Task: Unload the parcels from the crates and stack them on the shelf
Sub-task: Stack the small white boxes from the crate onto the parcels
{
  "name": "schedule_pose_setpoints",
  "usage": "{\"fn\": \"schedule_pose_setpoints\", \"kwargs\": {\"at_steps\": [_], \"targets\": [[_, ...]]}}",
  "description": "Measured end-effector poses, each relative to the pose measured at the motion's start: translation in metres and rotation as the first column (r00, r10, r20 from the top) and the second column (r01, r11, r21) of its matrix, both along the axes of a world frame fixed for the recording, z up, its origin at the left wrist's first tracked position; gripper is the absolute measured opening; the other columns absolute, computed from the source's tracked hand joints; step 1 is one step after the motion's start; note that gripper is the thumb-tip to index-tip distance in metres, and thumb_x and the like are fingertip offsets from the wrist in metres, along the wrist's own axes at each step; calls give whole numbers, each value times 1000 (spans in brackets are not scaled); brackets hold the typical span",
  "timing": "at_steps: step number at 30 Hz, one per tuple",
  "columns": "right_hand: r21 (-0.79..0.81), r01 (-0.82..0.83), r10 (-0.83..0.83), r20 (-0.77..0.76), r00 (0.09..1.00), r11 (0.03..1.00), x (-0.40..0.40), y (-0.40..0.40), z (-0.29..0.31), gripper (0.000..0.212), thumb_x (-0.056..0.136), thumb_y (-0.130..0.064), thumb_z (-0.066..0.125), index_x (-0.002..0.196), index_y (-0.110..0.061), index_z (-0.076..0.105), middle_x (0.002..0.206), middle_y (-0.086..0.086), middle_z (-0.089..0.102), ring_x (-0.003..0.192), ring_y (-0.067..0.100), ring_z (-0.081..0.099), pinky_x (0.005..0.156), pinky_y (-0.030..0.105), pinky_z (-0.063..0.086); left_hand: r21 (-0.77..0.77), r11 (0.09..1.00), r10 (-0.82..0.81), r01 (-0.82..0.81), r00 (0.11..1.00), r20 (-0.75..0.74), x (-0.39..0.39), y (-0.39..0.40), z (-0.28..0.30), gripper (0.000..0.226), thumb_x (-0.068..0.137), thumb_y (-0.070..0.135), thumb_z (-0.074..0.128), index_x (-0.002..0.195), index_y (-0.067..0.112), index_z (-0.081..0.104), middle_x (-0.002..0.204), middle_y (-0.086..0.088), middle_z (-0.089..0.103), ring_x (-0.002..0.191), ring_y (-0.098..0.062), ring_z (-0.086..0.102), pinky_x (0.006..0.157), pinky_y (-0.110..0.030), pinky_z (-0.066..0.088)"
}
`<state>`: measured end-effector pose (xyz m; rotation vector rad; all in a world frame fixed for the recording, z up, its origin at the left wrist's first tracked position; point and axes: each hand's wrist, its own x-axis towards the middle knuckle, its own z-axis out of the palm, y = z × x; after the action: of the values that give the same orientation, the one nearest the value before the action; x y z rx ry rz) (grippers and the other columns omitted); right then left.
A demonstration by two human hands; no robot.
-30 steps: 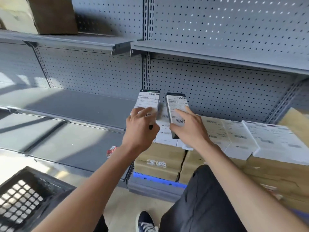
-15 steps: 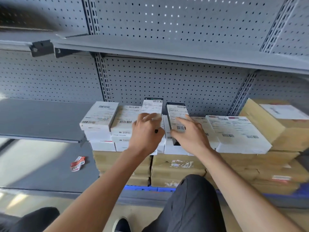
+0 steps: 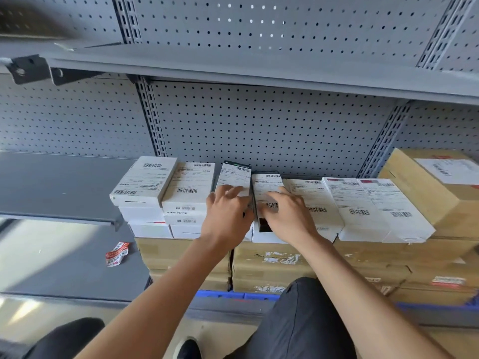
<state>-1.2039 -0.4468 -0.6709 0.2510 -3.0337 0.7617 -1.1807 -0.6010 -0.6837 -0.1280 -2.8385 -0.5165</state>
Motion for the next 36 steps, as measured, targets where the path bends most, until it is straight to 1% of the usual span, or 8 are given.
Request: {"fn": "schedule_pose_setpoints", "kwargs": {"at_steps": [4, 6, 10, 13, 18, 26, 33, 36], "targets": [[-38, -63, 63, -4, 998, 997, 0, 7, -9, 45, 106, -36, 42, 151, -30, 45, 165, 2, 24, 151, 28, 20, 122, 48, 23, -35, 999, 1, -1, 1000, 4, -2, 0, -9, 33, 99, 27, 48, 125, 24, 69, 143, 6, 56, 135, -23, 37, 118, -47, 19], [-58, -99, 98, -22, 995, 993, 1, 11, -14, 43, 108, -33, 40, 151, -30, 44, 166, 2, 23, 152, 26, 16, 123, 49, 19, -53, 999, 0, 0, 1000, 0, -1, 0, -11, 34, 101, 27, 47, 126, 24, 68, 141, 6, 57, 133, -22, 40, 120, -49, 16], [-20, -166, 162, -143, 976, 986, 8, 23, -19, 41, 108, -32, 39, 148, -32, 47, 165, -2, 23, 152, 22, 13, 122, 47, 15, -95, 995, 12, -21, 995, -97, 4, -10, -7, 33, 101, 36, 45, 122, 30, 70, 142, 7, 59, 137, -20, 42, 113, -50, 22], [-1, -223, 220, -139, 966, 975, 12, 33, -21, 44, 106, -40, 41, 149, -31, 46, 166, -6, 20, 153, 16, 8, 122, 43, 11, -121, 992, 29, -40, 995, -93, 9, -29, -6, 48, 97, 52, 36, 128, 33, 67, 148, 6, 55, 144, -19, 35, 117, -55, 19], [-7, -257, 252, -165, 954, 966, 13, 27, -27, 42, 106, -38, 44, 146, -27, 51, 162, -3, 30, 151, 18, 15, 124, 42, 16, -162, 986, 26, -33, 999, -46, 13, -51, -14, 69, 90, 74, 22, 133, 37, 62, 150, 8, 50, 146, -20, 30, 119, -57, 15], [-28, -233, 221, -226, 949, 972, 9, 13, -31, 37, 107, -31, 45, 139, -18, 57, 152, 5, 45, 148, 22, 25, 117, 46, 29, -237, 971, -42, 27, 997, -58, 13, -61, -18, 72, 85, 79, 31, 136, 37, 59, 147, 10, 54, 143, -23, 38, 112, -54, 25], [-24, -279, 271, -182, 945, 960, 12, 8, -31, 47, 105, -41, 46, 149, -24, 46, 162, 0, 30, 152, 16, 15, 122, 38, 14, -156, 988, -9, -8, 994, -108, 11, -62, -19, 71, 88, 77, 32, 129, 31, 67, 142, 6, 59, 140, -18, 42, 112, -50, 26], [-22, -293, 284, -180, 942, 956, 9, 3, -30, 50, 105, -41, 46, 151, -23, 45, 162, 0, 30, 152, 17, 15, 122, 38, 15, -142, 990, 4, -21, 993, -117, 10, -62, -21, 67, 90, 74, 38, 129, 29, 68, 143, 5, 59, 140, -18, 44, 112, -50, 26]]}}
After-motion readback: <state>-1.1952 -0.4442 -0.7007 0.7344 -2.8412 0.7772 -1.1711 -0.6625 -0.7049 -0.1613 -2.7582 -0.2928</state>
